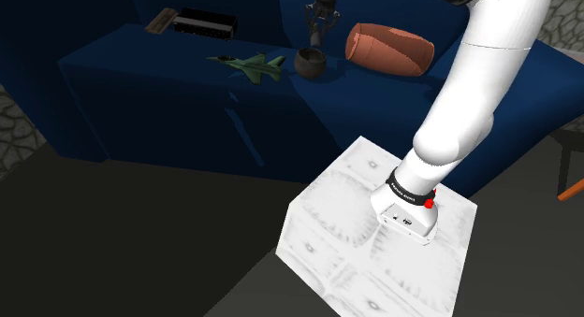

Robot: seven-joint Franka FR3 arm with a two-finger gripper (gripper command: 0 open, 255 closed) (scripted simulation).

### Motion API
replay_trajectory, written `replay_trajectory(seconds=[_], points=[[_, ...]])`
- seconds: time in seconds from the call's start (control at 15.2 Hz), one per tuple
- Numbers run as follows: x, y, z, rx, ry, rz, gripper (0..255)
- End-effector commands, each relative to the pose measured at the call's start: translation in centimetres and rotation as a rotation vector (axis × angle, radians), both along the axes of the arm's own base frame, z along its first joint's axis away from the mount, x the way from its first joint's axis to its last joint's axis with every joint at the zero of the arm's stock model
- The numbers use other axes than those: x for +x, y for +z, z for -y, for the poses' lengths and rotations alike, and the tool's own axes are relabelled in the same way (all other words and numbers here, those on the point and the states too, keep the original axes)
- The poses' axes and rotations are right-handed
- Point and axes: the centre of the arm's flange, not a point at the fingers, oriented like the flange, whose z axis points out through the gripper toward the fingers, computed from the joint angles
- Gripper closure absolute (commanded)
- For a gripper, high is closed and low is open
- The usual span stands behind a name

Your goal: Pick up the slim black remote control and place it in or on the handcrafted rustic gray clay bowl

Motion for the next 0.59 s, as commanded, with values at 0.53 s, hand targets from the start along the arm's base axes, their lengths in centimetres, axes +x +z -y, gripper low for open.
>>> replay_trajectory(seconds=[0.53], points=[[0.0, -1.93, 0.0, 0.0, 0.0, 0.001, 255]])
